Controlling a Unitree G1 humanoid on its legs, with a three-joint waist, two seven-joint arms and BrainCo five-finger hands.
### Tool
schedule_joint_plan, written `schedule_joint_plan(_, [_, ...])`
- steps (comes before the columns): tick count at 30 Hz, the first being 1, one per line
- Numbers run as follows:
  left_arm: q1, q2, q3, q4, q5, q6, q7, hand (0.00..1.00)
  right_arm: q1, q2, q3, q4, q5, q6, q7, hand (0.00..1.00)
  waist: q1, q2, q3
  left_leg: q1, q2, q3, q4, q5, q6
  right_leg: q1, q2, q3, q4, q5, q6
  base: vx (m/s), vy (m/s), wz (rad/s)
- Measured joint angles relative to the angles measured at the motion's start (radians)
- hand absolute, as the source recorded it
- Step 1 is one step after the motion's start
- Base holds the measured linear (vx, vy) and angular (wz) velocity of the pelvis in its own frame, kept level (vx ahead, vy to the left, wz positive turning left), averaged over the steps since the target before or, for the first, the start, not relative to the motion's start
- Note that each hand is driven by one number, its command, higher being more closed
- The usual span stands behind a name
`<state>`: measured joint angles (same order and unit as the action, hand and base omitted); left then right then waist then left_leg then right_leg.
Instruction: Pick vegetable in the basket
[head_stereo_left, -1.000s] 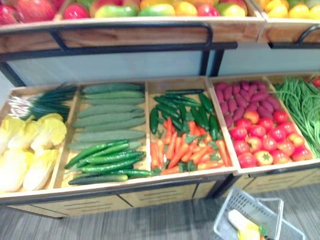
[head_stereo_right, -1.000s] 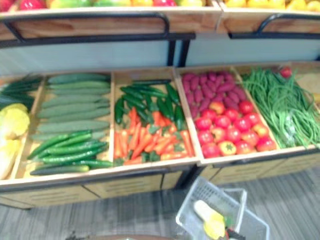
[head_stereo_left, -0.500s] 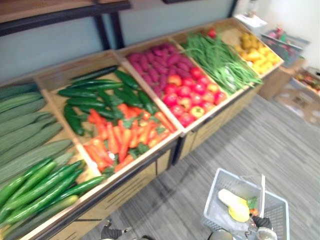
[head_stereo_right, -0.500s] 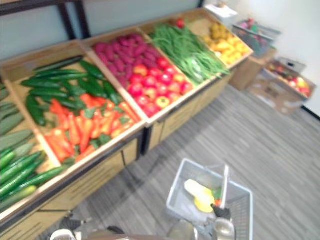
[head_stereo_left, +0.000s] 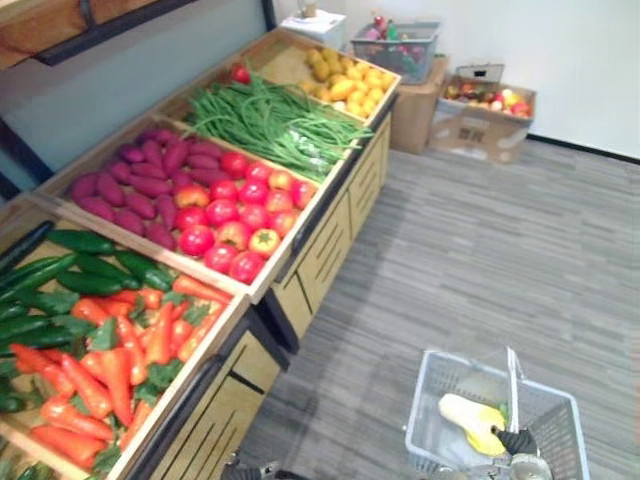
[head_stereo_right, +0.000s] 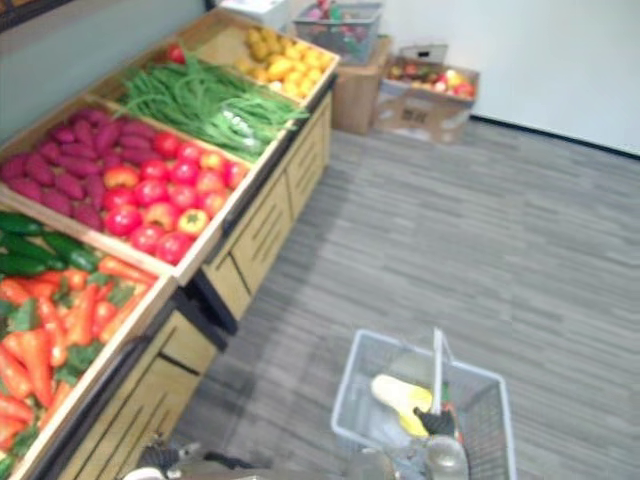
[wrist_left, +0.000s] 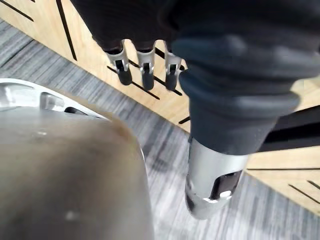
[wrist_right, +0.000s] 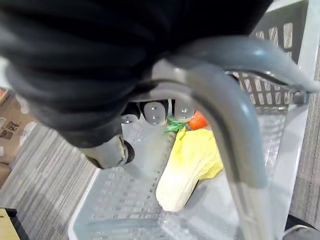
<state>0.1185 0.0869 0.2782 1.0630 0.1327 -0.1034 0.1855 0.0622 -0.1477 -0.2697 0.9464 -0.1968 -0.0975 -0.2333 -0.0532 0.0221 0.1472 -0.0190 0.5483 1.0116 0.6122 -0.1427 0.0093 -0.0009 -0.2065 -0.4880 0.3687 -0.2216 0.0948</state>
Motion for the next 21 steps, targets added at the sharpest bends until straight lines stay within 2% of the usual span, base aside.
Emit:
schedule_joint_plan(1, [0.022,-0.001,0.000,0.000,0.000,-0.001,0.007,0.00,0.002,-0.003,0.005,0.000,0.000,-0.002,-0.002,1.00,0.006,-0.010,0.006,-0.002,-0.046,-0.189,0.007,0.057,0.022,0.018,-0.001,0.067,-0.011,0.000,-0.003,-0.02,-0.112,-1.07])
schedule_joint_plan(2, [0.037,-0.006,0.005,-0.002,-0.006,-0.007,0.008,0.00,0.003,-0.003,0.010,-0.002,-0.001,-0.007,-0.003,1.00,0.009,-0.026,0.012,-0.013,-0.071,-0.287,0.027,0.092,0.027,0.030,-0.003,0.107,-0.028,0.000,-0.004,0.00,-0.099,-1.57])
schedule_joint_plan(3, [0.050,-0.016,-0.001,-0.010,-0.003,-0.016,0.010,0.00,0.002,-0.001,0.012,-0.005,-0.001,-0.021,-0.006,1.00,0.032,-0.024,0.010,-0.032,-0.158,-0.482,0.015,0.042,-0.058,0.044,-0.011,0.195,-0.071,0.002,-0.001,0.05,0.036,-1.93])
schedule_joint_plan(4, [0.060,-0.036,-0.006,-0.010,-0.003,-0.021,0.008,0.00,-0.005,-0.016,0.012,-0.002,-0.001,-0.023,-0.005,1.00,0.041,-0.005,0.014,-0.035,-0.256,-0.644,-0.052,-0.016,-0.115,0.036,-0.013,0.267,-0.108,0.012,0.008,0.07,0.106,-1.93])
schedule_joint_plan(5, [0.062,-0.045,-0.007,-0.009,-0.003,-0.020,0.008,0.00,-0.009,-0.021,0.012,-0.001,-0.001,-0.023,-0.005,1.00,0.039,0.007,0.015,-0.038,-0.290,-0.698,-0.089,-0.034,-0.128,0.028,-0.003,0.297,-0.119,0.026,0.007,0.05,0.223,-1.75])
schedule_joint_plan(6, [0.065,-0.045,-0.017,-0.010,-0.003,-0.024,0.008,0.00,-0.006,-0.020,0.010,-0.001,-0.001,-0.024,-0.005,1.00,0.041,0.013,0.012,-0.048,-0.350,-0.778,-0.180,-0.040,-0.129,0.000,0.007,0.352,-0.128,0.041,0.010,0.03,0.229,-1.37])
schedule_joint_plan(7, [0.066,-0.045,-0.024,-0.009,-0.003,-0.027,0.008,0.00,-0.002,-0.019,0.012,-0.001,-0.001,-0.025,-0.005,1.00,0.043,0.020,0.013,-0.051,-0.389,-0.820,-0.271,-0.029,-0.117,-0.022,0.029,0.398,-0.133,0.053,0.019,0.02,0.190,-1.25])
schedule_joint_plan(9, [0.067,-0.030,-0.039,-0.011,0.005,-0.027,0.007,0.00,0.001,-0.010,0.008,0.000,-0.001,-0.024,-0.005,1.00,0.052,0.018,0.000,-0.031,-0.416,-0.865,-0.322,-0.056,-0.122,-0.057,0.045,0.460,-0.166,0.077,0.042,0.01,0.141,-0.88])
schedule_joint_plan(10, [0.063,-0.024,-0.042,-0.011,0.008,-0.029,0.007,0.00,0.000,-0.011,0.007,0.000,-0.001,-0.024,-0.005,1.00,0.053,0.006,0.002,-0.035,-0.424,-0.867,-0.329,-0.057,-0.121,-0.067,0.042,0.478,-0.186,0.093,0.049,0.01,0.195,-0.79])
schedule_joint_plan(12, [0.057,-0.004,-0.047,-0.014,0.042,-0.038,0.008,0.00,-0.012,-0.011,0.004,0.000,-0.002,-0.024,-0.005,1.00,0.058,-0.022,0.011,-0.067,-0.449,-0.864,-0.329,-0.058,-0.119,-0.088,0.028,0.531,-0.272,0.165,0.055,-0.02,0.172,-0.62])
schedule_joint_plan(14, [0.053,-0.003,-0.047,-0.009,0.046,-0.038,0.011,0.00,-0.019,-0.012,0.003,-0.001,-0.003,-0.026,-0.005,1.00,0.058,-0.024,0.011,-0.078,-0.455,-0.841,-0.331,-0.071,-0.099,-0.098,0.026,0.562,-0.316,0.202,0.055,-0.05,0.127,-0.48])
schedule_joint_plan(17, [0.047,-0.005,-0.047,-0.008,0.047,-0.038,0.012,0.00,-0.016,-0.011,0.000,0.005,-0.002,-0.025,-0.005,1.00,0.058,-0.025,0.011,-0.061,-0.457,-0.831,-0.342,-0.079,-0.094,-0.100,0.026,0.577,-0.322,0.214,0.067,-0.06,0.045,-0.23])
schedule_joint_plan(21, [0.043,-0.003,-0.048,-0.004,0.048,-0.038,0.011,0.00,0.006,-0.012,-0.021,0.010,-0.002,-0.025,-0.005,1.00,0.056,-0.033,0.004,-0.043,-0.455,-0.826,-0.369,-0.081,-0.094,-0.101,0.031,0.587,-0.332,0.212,0.063,-0.05,-0.016,-0.13])
